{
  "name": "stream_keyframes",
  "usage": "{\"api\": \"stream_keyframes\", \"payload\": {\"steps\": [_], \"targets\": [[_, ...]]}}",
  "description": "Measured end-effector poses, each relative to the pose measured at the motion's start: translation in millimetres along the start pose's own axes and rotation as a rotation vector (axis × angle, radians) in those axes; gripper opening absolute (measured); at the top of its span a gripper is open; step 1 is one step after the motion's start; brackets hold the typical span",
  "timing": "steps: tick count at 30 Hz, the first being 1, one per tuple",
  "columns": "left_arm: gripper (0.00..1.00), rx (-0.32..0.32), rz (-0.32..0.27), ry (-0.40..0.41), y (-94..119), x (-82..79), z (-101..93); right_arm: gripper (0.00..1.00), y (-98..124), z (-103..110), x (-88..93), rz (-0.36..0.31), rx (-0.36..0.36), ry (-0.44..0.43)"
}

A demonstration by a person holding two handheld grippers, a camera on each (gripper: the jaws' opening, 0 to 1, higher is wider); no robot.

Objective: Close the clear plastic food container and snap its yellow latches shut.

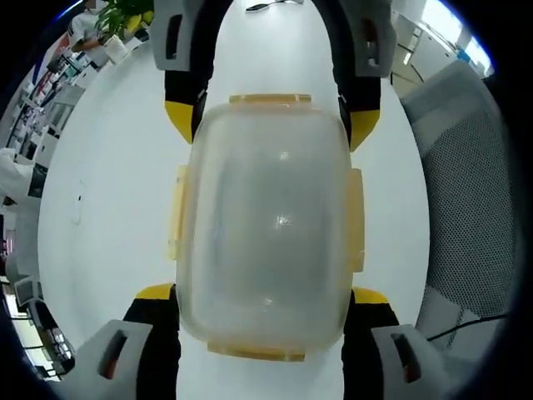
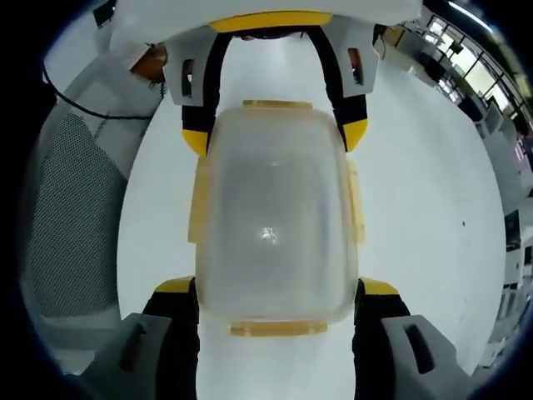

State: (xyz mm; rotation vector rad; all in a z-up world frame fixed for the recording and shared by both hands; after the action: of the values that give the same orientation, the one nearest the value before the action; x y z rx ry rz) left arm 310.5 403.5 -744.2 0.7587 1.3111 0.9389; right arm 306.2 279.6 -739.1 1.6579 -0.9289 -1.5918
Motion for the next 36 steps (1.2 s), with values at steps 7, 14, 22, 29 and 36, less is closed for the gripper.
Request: {"api": "stream_keyframes", "payload": {"steps": [7,14,22,29,36], "targets": [[0.77,0.003,0.016,-0.013,-1.5,1.7,13.0,0.73,-0.7,-10.9,-1.7,-0.018,0.005,-0.008],[0.78,0.003,0.019,-0.012,-2.1,2.3,23.9,0.73,-2.9,-22.4,-3.1,-0.001,0.003,-0.005],[0.78,0.000,0.012,-0.006,-3.3,3.8,37.0,0.73,-4.7,-37.1,-6.2,0.034,-0.003,0.007],[0.78,0.007,0.008,-0.014,-4.8,4.9,50.1,0.73,-5.4,-47.7,-5.6,0.030,0.006,-0.006],[0.78,-0.001,0.014,0.000,-6.4,4.5,62.1,0.73,-7.4,-62.4,-7.6,0.058,-0.005,0.010]]}}
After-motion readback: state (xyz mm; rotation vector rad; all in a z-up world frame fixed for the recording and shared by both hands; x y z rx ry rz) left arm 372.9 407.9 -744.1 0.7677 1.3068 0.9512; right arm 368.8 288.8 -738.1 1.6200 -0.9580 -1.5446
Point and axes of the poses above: the point that each gripper's makers call its tool centre point, and the gripper's own axes: y roughly backward along the fingers, z roughly to its left, x roughly out of its underside, the point moved 7 cm from there along y, roughly backward along the fingers, and after that the axes turned 15 degrees about -z, right-handed, at the moved point
